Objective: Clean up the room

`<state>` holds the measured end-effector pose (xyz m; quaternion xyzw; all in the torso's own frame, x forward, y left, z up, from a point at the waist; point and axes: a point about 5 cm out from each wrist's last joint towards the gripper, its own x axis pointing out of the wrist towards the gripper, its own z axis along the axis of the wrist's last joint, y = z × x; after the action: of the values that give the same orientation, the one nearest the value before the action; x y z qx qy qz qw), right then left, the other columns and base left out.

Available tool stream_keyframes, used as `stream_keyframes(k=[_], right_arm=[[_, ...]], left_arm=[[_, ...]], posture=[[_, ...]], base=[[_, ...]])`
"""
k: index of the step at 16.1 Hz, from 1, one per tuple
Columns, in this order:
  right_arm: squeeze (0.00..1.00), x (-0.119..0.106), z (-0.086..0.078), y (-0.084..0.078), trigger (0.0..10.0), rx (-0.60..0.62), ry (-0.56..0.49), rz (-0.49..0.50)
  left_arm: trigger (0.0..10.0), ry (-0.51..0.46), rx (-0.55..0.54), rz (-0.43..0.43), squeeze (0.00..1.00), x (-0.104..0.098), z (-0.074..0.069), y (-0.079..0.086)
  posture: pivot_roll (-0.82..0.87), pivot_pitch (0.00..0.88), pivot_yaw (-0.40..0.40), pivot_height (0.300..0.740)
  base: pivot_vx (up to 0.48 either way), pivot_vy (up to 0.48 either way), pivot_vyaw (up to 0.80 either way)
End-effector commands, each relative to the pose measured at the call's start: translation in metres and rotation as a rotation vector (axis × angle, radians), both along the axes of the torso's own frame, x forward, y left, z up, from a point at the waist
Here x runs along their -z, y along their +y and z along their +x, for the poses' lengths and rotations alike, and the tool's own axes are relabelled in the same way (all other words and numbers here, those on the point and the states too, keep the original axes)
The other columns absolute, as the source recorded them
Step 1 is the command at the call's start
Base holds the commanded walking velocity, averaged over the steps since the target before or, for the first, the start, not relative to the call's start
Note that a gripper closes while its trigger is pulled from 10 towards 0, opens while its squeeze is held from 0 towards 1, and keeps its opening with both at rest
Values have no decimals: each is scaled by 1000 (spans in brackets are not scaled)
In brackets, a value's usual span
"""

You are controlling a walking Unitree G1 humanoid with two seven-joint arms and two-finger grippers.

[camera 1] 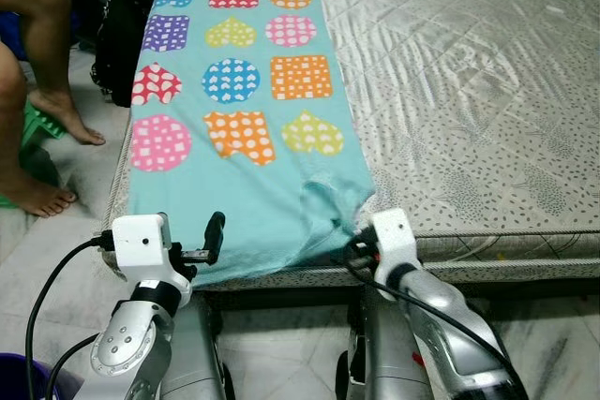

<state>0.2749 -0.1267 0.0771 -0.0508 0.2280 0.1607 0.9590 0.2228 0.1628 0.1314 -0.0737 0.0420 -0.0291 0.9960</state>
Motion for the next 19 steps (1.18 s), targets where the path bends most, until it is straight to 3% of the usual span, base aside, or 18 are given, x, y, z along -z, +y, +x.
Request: stream_keyframes(k=[1, 4, 7, 9, 13, 14, 15, 17, 19], right_arm=[[1000, -3, -3, -3, 10000, -14, -17, -47], [1000, -7, -2, -9, 10000, -23, -39, -72], [1000, -37, 14, -8, 10000, -21, -188, 44], [1000, -48, 16, -1, 10000, -75, -209, 95], [1000, -40, 2, 32, 10000, -191, -107, 191], [1000, -31, -9, 52, 10000, -275, -64, 181], [1000, -29, -12, 62, 10000, -298, -64, 165], [1000, -28, -13, 70, 10000, -297, -58, 174], [1000, -27, -1, 85, 10000, -222, -76, 161]], left_arm=[[10000, 15, -8, 6, 0, 4, -1, 1], [10000, 15, -6, 6, 0, 4, -1, 1], [10000, 15, -4, 4, 0, 5, 0, 1], [10000, 13, -1, 1, 0, 5, 1, 1], [10000, 4, 9, -4, 0, 5, 4, -2], [10000, 1, 12, -3, 0, 4, 5, -2], [10000, -1, 13, -3, 0, 4, 5, -2], [10000, -4, 15, -2, 0, 4, 6, -2], [10000, -9, 23, -2, 0, 3, 9, -5]], posture=[[-10, 197, -15, 550], [-14, 192, -13, 550], [-20, 184, -13, 550], [-28, 177, -14, 550], [-27, 163, -10, 550], [-24, 160, -9, 550], [-22, 159, -5, 550], [-21, 160, -1, 550], [-21, 162, 1, 550]], base=[[0, 0, 0], [0, 0, 0], [0, 0, 0], [0, 0, 0], [0, 0, 0], [0, 0, 0], [0, 0, 0], [0, 0, 0], [0, 0, 0]])
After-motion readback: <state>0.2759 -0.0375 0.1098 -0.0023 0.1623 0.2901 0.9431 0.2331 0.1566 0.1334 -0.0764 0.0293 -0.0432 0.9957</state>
